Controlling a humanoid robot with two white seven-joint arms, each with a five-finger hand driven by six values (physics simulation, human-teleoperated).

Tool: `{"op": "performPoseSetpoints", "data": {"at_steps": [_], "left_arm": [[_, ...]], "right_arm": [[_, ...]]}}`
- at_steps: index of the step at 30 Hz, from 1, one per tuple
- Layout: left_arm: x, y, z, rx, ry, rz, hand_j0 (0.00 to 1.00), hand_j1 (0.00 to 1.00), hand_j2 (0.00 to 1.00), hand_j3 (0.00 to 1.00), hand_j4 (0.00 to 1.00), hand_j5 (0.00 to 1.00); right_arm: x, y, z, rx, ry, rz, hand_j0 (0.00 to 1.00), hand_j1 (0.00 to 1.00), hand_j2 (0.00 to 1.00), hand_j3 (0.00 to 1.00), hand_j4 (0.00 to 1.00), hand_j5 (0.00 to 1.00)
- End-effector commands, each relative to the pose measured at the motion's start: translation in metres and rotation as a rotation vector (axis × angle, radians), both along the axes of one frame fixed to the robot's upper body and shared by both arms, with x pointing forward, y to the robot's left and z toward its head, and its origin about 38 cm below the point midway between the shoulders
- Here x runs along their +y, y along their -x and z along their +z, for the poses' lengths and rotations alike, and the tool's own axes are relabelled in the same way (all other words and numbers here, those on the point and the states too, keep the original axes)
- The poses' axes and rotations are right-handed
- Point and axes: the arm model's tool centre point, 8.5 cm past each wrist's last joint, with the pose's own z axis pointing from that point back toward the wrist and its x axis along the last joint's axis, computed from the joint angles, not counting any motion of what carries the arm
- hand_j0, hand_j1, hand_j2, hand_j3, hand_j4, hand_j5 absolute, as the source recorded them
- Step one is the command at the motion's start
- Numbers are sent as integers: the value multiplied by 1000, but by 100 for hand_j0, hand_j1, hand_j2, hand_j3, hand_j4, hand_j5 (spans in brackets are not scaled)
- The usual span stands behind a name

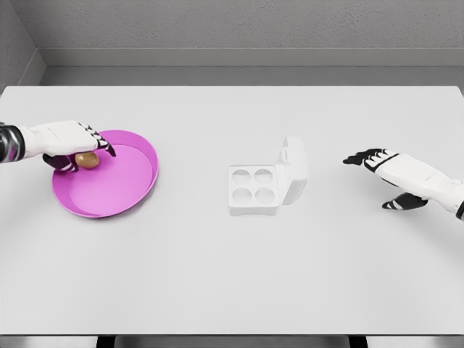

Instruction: Pack egg into the box and close the box lid

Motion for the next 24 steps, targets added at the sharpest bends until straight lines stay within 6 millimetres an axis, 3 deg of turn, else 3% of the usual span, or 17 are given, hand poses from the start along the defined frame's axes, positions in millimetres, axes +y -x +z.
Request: {"op": "performPoseSetpoints", "data": {"at_steps": [1, 24], "left_arm": [[-3, -1, 0, -4, 3, 0, 79, 79, 79, 79, 79, 79], [-5, 2, -14, 18, -7, 1, 74, 74, 74, 74, 74, 74]], "right_arm": [[-1, 0, 1, 0, -3, -2, 100, 100, 100, 100, 100, 100], [-1, 0, 1, 1, -2, -2, 100, 100, 100, 100, 100, 100]]}}
